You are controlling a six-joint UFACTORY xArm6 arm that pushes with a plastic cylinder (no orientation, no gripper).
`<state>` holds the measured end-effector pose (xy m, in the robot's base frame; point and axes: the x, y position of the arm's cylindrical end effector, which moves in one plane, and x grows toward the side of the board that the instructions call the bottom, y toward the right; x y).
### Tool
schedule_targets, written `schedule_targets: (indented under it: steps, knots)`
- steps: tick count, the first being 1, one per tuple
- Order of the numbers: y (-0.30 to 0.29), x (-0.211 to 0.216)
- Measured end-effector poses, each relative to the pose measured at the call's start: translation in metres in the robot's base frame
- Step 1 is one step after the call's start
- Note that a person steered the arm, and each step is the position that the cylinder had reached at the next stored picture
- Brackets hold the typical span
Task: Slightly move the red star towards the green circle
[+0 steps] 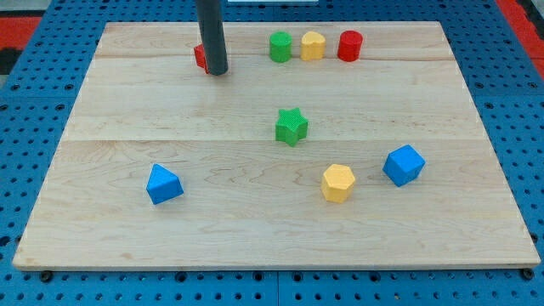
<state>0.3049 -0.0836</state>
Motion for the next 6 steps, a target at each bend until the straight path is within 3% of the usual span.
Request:
schedule_targets:
  steps: [3, 4, 6]
  knots:
    - [-0.098, -0.015]
    - [-0.085, -0.035]
    - [-0.067, -0.014]
